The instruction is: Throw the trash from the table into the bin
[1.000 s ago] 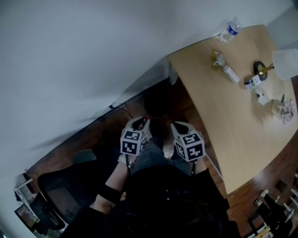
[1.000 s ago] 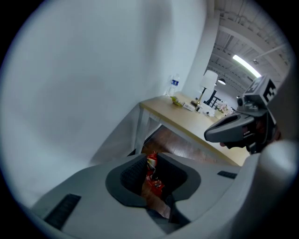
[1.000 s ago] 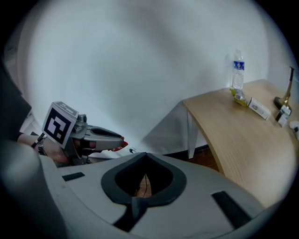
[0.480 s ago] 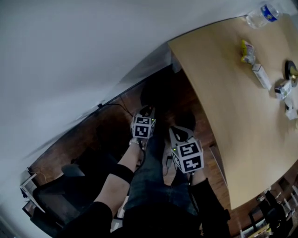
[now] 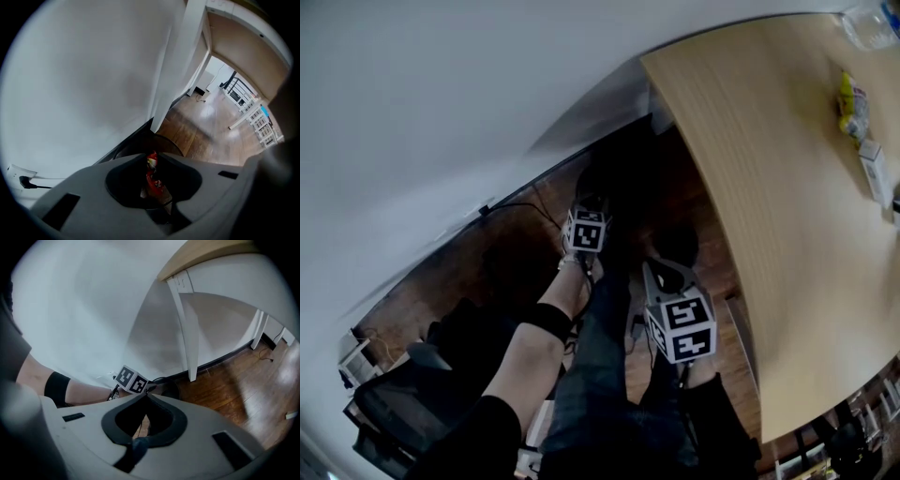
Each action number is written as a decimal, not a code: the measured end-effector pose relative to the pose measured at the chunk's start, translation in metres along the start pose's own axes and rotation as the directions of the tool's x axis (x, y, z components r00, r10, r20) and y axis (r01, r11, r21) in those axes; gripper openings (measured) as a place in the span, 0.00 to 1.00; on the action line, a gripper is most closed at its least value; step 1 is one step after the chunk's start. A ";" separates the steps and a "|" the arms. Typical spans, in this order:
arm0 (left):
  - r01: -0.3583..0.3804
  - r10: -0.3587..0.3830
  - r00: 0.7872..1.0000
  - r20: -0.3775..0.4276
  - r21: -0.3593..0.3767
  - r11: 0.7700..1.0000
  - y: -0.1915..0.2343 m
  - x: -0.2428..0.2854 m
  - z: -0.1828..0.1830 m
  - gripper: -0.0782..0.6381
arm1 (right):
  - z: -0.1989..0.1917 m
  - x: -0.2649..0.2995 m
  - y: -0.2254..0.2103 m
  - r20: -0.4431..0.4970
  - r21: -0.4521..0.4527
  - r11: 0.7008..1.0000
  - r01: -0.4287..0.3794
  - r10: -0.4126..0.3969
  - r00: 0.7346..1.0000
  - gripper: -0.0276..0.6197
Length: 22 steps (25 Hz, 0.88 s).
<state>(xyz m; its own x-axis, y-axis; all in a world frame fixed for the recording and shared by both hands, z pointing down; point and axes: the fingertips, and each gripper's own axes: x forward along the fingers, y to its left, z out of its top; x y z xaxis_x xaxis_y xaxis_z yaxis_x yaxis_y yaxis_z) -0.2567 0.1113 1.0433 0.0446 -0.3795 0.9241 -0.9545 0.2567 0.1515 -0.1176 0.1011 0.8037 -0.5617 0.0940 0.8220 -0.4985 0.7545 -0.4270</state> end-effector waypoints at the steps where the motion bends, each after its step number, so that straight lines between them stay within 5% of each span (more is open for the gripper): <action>1: 0.006 -0.006 1.000 0.001 -0.001 1.000 0.000 0.001 0.000 0.23 | 0.000 -0.001 0.000 0.002 -0.001 1.000 0.000 0.000 1.000 0.05; 3: 0.021 -0.021 1.000 -0.013 -0.006 1.000 -0.001 0.004 0.000 0.31 | 0.004 -0.003 0.001 0.012 -0.002 1.000 -0.005 0.005 1.000 0.05; 5: 0.017 -0.017 0.999 -0.040 -0.011 1.000 -0.001 0.005 -0.001 0.55 | 0.008 -0.004 0.004 0.019 -0.001 1.000 -0.011 0.011 1.000 0.05; 14: 0.013 -0.013 0.999 -0.043 0.005 1.000 -0.007 0.007 0.003 0.56 | 0.011 -0.004 0.010 0.029 -0.024 0.999 -0.028 0.029 0.999 0.05; 17: 0.005 -0.005 0.999 -0.049 -0.004 1.000 -0.006 0.001 0.000 0.51 | 0.010 -0.007 0.008 0.027 -0.028 0.999 -0.023 0.023 0.999 0.05; 22: 0.057 -0.057 0.997 0.044 -0.007 0.998 -0.017 -0.025 0.020 0.18 | 0.014 -0.016 0.007 0.037 -0.026 1.000 -0.013 0.014 0.999 0.05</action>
<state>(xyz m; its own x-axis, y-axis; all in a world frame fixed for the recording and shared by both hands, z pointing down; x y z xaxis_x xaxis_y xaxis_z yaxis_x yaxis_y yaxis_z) -0.2470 0.0988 1.0106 0.0857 -0.4327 0.8975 -0.9483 0.2408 0.2066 -0.1212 0.0957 0.7821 -0.5927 0.0805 0.8014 -0.4737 0.7699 -0.4276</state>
